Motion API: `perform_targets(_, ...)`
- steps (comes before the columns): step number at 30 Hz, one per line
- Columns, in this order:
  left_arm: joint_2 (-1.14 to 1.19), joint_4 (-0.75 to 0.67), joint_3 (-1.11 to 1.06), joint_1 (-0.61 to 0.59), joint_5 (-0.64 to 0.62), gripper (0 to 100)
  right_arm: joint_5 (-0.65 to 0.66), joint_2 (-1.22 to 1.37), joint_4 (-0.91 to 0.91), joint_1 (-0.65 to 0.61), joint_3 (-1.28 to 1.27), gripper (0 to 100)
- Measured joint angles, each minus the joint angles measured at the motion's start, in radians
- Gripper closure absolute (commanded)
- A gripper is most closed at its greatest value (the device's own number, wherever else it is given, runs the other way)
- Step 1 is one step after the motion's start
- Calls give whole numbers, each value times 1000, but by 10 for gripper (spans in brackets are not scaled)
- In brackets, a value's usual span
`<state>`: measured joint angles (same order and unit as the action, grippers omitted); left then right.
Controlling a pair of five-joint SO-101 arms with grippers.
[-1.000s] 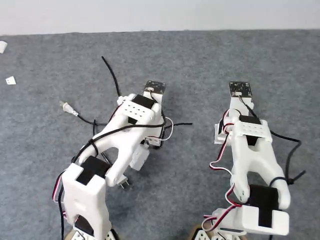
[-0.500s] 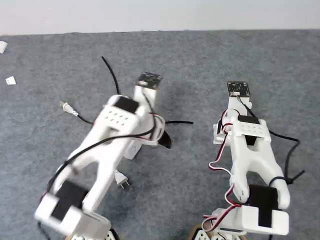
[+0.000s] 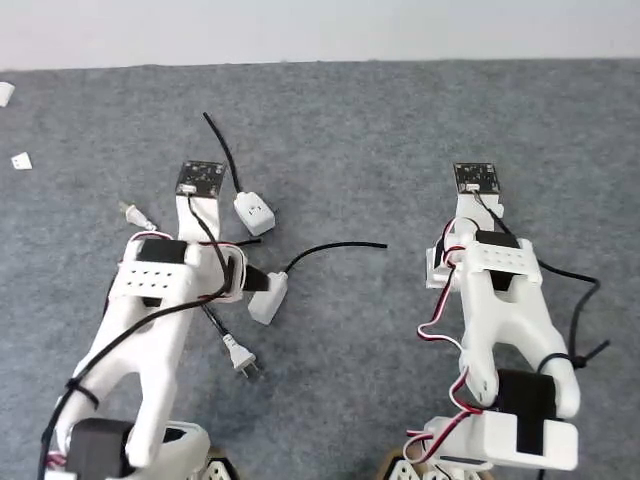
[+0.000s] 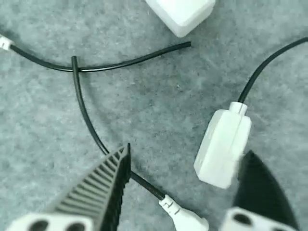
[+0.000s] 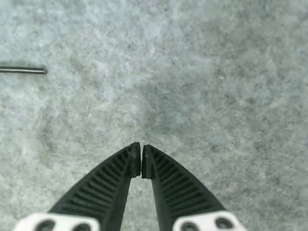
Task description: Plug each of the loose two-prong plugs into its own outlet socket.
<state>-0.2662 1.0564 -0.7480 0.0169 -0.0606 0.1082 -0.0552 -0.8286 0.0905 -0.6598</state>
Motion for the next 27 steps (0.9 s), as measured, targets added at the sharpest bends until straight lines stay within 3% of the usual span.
perform_targets(5,115,-6,41,48,-3,932,0,0,0,2,0,990)
perform_targets(13,364,0,186,84,-12,949,0,0,0,2,0,990)
perform_targets(22,365,29,192,201,-11,949,0,0,0,2,0,990)
perform_targets(27,221,-12,71,261,14,949,0,0,0,2,0,989)
